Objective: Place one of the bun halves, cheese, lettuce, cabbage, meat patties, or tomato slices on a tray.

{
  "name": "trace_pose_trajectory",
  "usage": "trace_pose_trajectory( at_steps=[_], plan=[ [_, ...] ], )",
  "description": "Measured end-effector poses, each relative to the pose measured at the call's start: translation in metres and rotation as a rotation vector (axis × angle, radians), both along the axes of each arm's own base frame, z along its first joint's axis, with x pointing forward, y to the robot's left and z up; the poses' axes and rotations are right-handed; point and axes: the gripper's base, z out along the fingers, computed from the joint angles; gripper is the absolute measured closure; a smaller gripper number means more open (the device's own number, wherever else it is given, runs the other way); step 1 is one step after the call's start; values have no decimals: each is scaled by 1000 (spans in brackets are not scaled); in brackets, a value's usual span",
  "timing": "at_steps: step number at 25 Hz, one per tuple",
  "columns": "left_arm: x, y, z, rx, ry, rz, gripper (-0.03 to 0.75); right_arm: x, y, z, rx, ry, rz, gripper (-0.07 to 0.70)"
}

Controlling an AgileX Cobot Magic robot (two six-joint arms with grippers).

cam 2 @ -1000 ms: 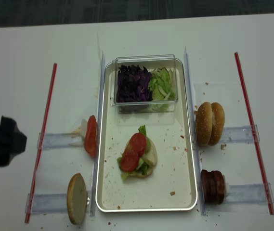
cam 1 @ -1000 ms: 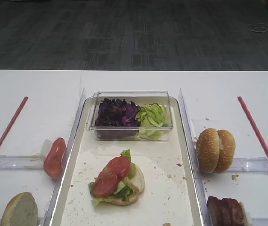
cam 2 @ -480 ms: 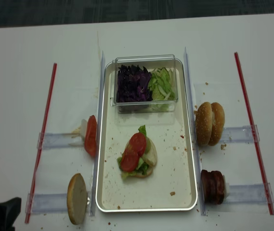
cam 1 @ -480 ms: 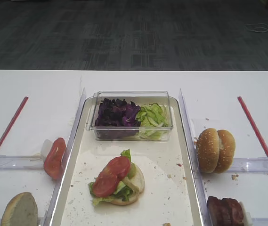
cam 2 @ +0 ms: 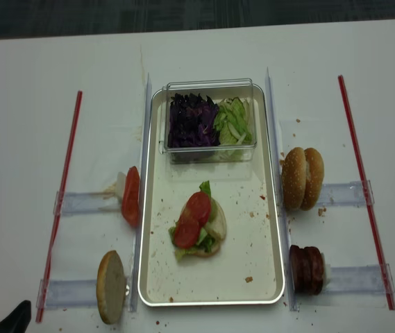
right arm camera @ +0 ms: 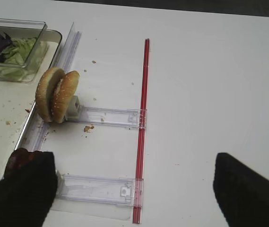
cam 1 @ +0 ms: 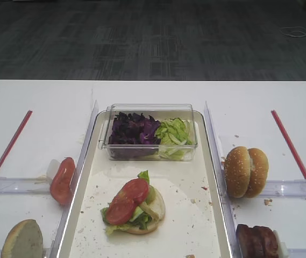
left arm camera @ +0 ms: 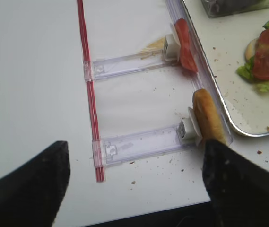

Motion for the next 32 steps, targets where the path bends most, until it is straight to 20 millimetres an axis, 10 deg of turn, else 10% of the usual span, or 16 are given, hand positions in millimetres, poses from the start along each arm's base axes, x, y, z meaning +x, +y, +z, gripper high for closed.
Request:
trace_pose_trajectory(
  at_steps=[32],
  plan=[
    [-19,1,-1,-6,-135,-2,151,0,0,0,0,0,0,-62]
  ],
)
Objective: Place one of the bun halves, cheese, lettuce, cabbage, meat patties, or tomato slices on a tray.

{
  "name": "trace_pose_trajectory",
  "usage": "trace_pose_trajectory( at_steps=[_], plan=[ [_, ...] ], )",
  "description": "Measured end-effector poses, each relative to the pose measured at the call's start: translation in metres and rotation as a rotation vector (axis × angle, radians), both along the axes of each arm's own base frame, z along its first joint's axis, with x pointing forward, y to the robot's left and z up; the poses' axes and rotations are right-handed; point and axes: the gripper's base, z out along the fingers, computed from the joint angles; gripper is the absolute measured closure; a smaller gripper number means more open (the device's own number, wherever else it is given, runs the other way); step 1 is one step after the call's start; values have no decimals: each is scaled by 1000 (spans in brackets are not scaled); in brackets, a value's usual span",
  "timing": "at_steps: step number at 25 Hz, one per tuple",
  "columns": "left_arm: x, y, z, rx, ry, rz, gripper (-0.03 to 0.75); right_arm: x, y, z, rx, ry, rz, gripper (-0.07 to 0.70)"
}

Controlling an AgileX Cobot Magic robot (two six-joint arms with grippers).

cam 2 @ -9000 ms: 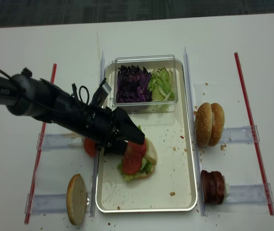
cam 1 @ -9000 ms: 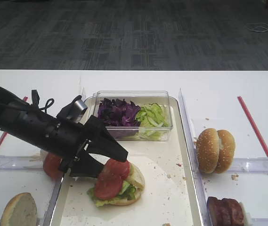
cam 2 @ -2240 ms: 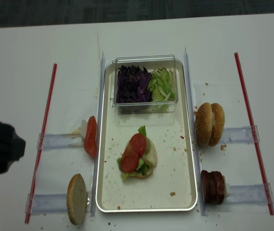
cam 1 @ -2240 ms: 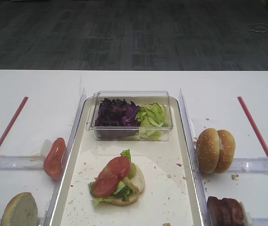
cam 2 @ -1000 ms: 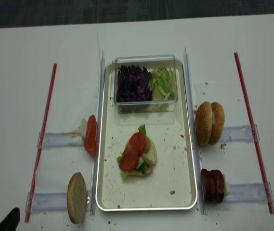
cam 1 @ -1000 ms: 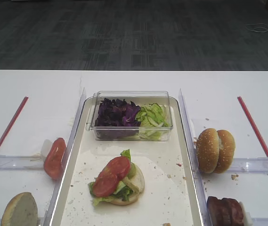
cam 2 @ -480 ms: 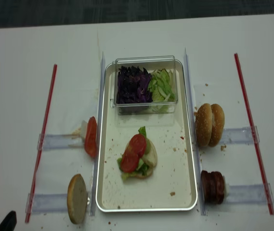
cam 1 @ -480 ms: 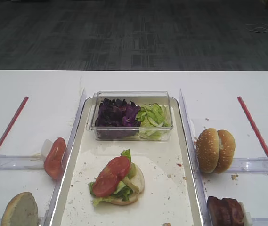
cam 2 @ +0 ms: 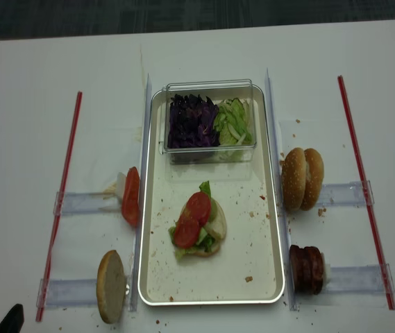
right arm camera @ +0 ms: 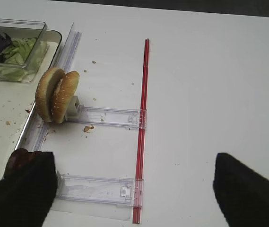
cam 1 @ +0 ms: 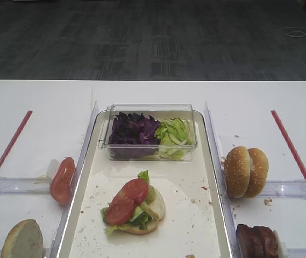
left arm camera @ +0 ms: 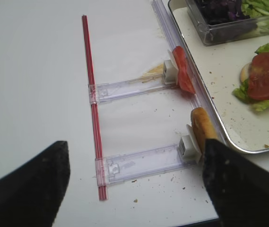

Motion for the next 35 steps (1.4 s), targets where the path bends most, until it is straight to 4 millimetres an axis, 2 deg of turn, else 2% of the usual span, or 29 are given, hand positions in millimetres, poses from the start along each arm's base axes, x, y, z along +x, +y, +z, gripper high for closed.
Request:
trace_pose_trajectory(
  at_steps=[35],
  plan=[
    [0,-1,0,0,0,63,151,0,0,0,3,0,-2,-64]
  ],
)
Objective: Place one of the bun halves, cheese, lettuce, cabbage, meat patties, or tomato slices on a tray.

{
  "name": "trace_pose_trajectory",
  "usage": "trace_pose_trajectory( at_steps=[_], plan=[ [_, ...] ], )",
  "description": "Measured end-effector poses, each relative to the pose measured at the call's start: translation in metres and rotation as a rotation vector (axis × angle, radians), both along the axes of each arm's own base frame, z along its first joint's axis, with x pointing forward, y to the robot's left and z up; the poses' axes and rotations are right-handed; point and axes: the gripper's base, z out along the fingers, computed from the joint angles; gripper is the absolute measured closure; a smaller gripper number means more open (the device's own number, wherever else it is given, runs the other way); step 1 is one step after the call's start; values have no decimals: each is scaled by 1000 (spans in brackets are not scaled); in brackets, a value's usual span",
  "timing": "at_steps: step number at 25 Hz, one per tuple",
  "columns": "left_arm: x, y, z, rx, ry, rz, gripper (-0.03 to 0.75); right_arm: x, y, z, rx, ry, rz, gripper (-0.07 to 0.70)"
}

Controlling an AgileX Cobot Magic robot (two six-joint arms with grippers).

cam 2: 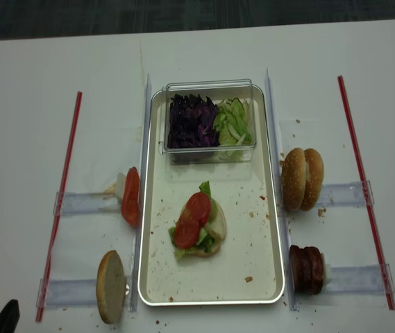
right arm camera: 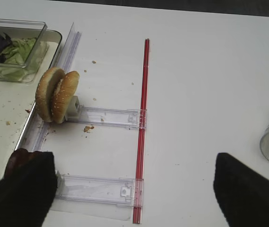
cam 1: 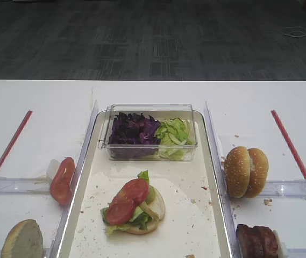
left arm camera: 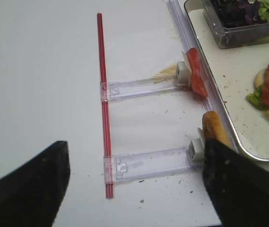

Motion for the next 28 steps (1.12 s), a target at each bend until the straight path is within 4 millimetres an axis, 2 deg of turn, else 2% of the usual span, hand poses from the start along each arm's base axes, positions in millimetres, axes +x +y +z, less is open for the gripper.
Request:
trace_pose_trajectory(
  at_steps=[28],
  plan=[
    [0,0,0,-28,1,19,151,0,0,0,-2,0,1,-64]
  ],
)
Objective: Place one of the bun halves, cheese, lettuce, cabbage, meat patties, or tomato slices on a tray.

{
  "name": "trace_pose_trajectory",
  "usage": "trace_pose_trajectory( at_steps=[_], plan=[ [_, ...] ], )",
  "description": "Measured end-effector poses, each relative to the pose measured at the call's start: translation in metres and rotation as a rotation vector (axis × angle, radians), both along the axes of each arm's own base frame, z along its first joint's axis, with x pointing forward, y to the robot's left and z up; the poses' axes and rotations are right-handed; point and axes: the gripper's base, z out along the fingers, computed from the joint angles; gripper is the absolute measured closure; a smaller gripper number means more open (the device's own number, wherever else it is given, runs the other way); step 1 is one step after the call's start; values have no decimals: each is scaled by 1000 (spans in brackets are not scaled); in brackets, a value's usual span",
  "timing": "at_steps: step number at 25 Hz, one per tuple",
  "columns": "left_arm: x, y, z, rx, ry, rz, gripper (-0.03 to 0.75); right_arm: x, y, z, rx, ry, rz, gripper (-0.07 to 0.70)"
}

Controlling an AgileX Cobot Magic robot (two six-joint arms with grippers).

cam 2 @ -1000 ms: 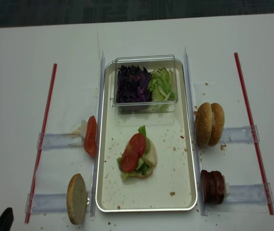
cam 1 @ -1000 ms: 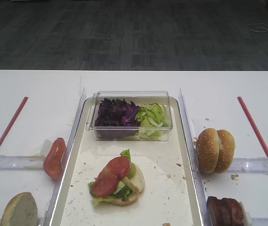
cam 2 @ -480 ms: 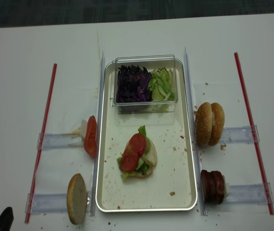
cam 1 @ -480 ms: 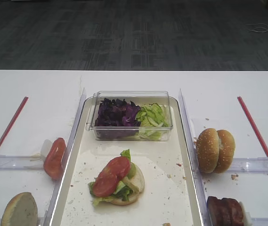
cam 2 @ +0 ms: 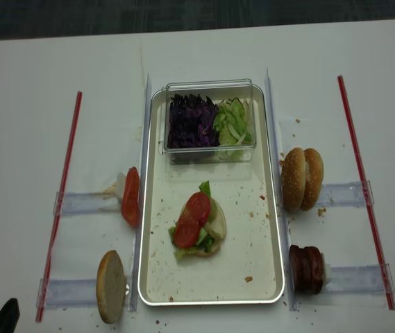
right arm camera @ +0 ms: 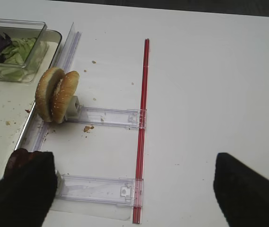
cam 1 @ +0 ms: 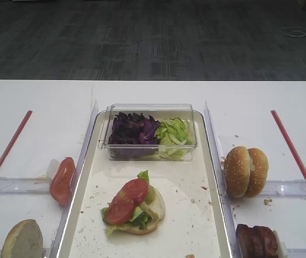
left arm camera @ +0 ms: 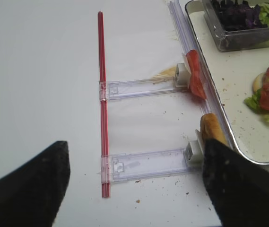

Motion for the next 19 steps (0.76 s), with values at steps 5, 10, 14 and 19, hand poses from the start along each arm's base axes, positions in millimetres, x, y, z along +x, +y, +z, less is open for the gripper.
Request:
trace_pose_trajectory(
  at_steps=[5,10,14,19],
  plan=[
    [0,0,0,0,0,0,151,0,0,0,0,0,0,-64],
    [0,0,0,0,0,0,151,0,0,0,0,0,0,-67],
    [0,0,0,-1,0,1,151,0,0,0,0,0,0,-67],
    [0,0,0,-1,0,1,151,0,0,0,0,0,0,-67]
  ],
)
